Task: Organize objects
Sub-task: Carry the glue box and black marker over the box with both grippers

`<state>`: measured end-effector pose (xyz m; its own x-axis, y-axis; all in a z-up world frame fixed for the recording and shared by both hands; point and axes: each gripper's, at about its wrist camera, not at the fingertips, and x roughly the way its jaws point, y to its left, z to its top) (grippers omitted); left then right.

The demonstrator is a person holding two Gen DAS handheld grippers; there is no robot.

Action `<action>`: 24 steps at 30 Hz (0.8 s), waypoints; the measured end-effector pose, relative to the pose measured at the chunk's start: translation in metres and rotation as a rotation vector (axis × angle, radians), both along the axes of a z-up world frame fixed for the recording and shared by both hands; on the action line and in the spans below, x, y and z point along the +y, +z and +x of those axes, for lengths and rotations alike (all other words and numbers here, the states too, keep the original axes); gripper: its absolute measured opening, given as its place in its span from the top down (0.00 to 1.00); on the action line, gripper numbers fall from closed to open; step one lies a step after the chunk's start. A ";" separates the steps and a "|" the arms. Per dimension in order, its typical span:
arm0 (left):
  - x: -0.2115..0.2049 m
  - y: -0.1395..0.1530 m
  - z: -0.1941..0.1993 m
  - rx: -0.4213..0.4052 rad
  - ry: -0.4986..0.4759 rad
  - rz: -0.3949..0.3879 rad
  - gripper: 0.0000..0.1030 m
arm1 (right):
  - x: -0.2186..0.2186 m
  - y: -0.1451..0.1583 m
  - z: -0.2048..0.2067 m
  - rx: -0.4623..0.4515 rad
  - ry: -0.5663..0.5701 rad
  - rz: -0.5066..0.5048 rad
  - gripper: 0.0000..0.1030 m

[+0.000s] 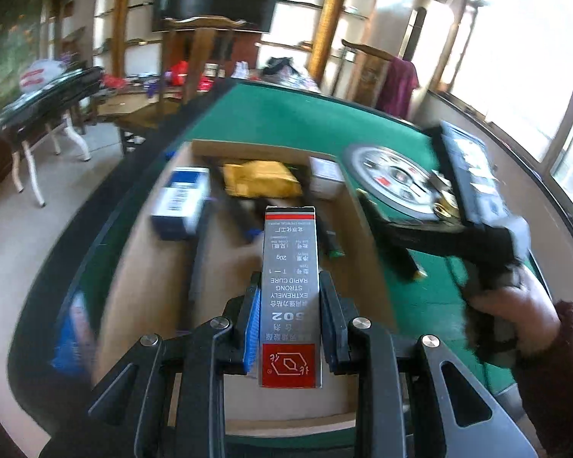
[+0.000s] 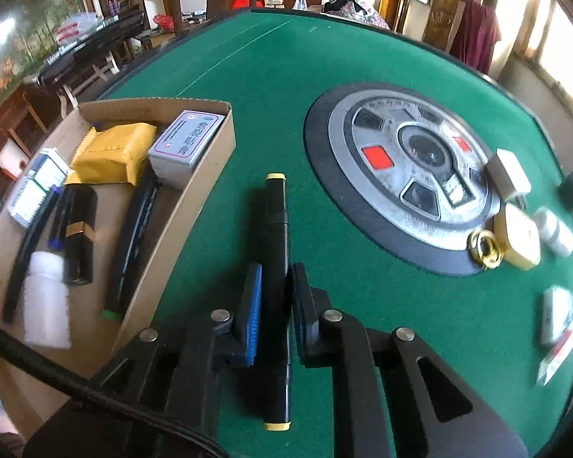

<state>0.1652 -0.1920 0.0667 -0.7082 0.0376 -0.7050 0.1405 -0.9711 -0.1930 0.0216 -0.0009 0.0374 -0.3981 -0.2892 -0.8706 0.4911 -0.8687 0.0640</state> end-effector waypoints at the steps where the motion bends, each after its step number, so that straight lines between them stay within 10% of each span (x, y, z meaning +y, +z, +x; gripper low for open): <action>1: -0.008 0.000 0.002 0.004 0.018 -0.001 0.77 | 0.004 0.001 0.003 -0.003 -0.006 -0.020 0.88; 14: -0.079 -0.001 -0.002 0.020 0.159 -0.088 0.77 | -0.006 0.075 0.039 0.015 0.072 -0.270 0.88; 24: -0.081 -0.026 -0.019 -0.037 0.147 -0.141 0.77 | -0.059 0.056 0.070 -0.093 0.182 -0.300 0.88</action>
